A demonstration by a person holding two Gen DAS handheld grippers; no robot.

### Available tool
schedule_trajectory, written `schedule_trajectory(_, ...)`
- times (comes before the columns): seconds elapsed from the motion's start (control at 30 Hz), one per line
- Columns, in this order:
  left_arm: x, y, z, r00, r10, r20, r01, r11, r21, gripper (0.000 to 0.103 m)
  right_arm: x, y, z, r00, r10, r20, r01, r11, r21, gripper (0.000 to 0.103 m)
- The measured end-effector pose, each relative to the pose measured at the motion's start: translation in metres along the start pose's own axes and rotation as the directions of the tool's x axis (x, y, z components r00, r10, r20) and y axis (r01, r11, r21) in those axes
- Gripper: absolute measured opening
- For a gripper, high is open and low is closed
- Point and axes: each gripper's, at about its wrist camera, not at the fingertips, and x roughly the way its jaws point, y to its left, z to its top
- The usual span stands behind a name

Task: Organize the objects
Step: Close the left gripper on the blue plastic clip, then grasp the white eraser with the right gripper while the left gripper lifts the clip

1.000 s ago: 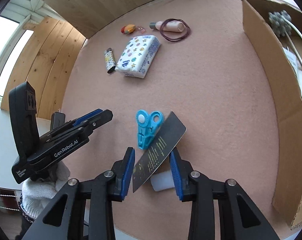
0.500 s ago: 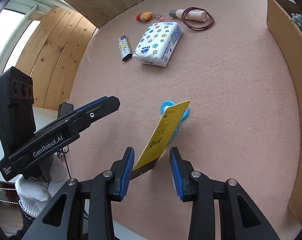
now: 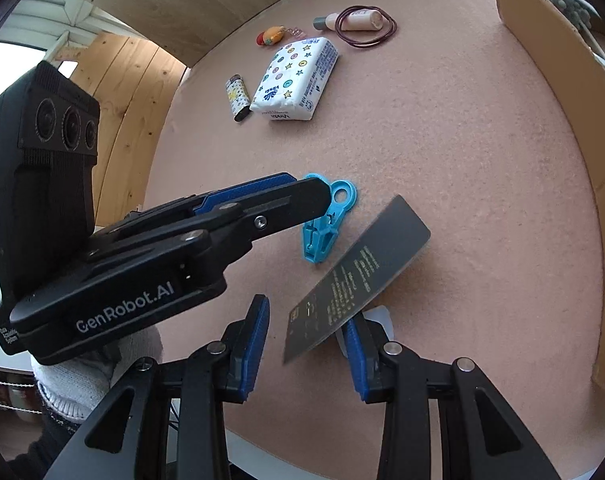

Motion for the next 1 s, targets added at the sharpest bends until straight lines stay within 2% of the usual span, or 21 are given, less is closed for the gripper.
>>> schedule_trajectory(0.13, 0.014, -0.009, -0.002, 0.998, 0.059, -0.031, -0.057, 0.997, 0.058, 0.030, 0.001, -0.001, -0.005, 1.000, 0.003, -0.001, -0.003, 1.000, 0.008, 0.034)
schedule_trajectory(0.17, 0.016, -0.009, -0.003, 0.997, 0.071, -0.033, -0.068, 0.996, 0.065, 0.025, 0.001, -0.001, -0.006, 1.000, 0.000, 0.002, 0.000, 1.000, 0.005, 0.034)
schedule_trajectory(0.23, 0.016, -0.007, -0.005, 0.995, 0.095, -0.026, -0.093, 0.993, 0.078, 0.019, 0.001, -0.002, -0.007, 1.000, -0.009, 0.004, 0.009, 1.000, 0.004, 0.034)
schedule_trajectory(0.33, 0.010, 0.002, -0.006, 0.992, 0.122, -0.008, -0.122, 0.990, 0.065, 0.019, -0.001, -0.005, -0.010, 1.000, -0.008, -0.004, 0.008, 1.000, 0.000, 0.034)
schedule_trajectory(0.5, -0.003, 0.022, -0.011, 0.989, 0.143, 0.019, -0.144, 0.990, 0.006, 0.019, -0.010, -0.014, -0.007, 1.000, 0.008, -0.006, -0.008, 1.000, 0.015, 0.033)
schedule_trajectory(0.63, -0.018, 0.047, -0.022, 0.991, 0.128, 0.044, -0.125, 0.990, -0.060, 0.019, -0.005, -0.012, 0.008, 0.999, 0.046, -0.028, -0.045, 0.998, 0.045, 0.034)
schedule_trajectory(0.73, -0.034, 0.060, -0.032, 0.990, 0.119, 0.081, -0.110, 0.988, -0.111, 0.019, 0.009, 0.006, 0.028, 0.996, 0.052, -0.066, -0.051, 0.998, 0.031, 0.034)
schedule_trajectory(0.87, -0.067, 0.086, -0.042, 0.979, 0.139, 0.148, -0.109, 0.975, -0.196, 0.019, 0.003, 0.044, 0.052, 0.995, 0.101, -0.021, -0.102, 0.994, -0.039, 0.034)
schedule_trajectory(0.9, -0.078, 0.092, -0.045, 0.975, 0.149, 0.164, -0.112, 0.970, -0.214, 0.019, -0.003, 0.054, 0.055, 0.996, 0.091, -0.010, -0.091, 0.994, -0.067, 0.034)
schedule_trajectory(1.0, -0.098, 0.107, -0.052, 0.964, 0.182, 0.192, -0.132, 0.960, -0.247, 0.019, -0.014, 0.068, 0.051, 0.999, -0.011, 0.035, 0.016, 0.990, -0.141, 0.034)
